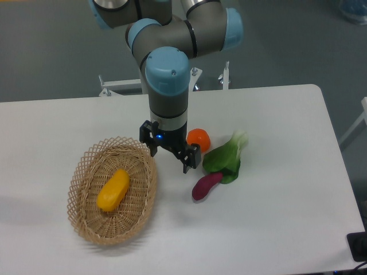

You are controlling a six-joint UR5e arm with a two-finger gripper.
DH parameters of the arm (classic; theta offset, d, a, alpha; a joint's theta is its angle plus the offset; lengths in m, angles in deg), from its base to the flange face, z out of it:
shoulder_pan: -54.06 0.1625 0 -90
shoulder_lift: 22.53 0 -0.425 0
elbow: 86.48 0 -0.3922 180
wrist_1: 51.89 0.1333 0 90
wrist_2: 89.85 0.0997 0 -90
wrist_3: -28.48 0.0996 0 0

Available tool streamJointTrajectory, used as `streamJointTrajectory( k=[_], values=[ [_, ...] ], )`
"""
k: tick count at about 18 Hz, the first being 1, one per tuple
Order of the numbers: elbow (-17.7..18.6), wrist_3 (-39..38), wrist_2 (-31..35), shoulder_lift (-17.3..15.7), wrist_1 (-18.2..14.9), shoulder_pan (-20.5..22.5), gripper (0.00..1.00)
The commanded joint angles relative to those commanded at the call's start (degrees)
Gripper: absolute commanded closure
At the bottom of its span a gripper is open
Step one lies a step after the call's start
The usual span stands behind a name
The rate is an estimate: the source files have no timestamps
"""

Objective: Pick up the mango from the basket
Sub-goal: 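Move the open gripper over the wicker basket above the yellow mango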

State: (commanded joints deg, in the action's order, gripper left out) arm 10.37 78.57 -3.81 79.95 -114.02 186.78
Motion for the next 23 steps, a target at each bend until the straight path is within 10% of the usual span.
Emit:
streamJointTrajectory(
  k=[23],
  values=[
    [7.56,-17.84,-2.02,2.10,12.39,-11.77,0.00]
  ],
)
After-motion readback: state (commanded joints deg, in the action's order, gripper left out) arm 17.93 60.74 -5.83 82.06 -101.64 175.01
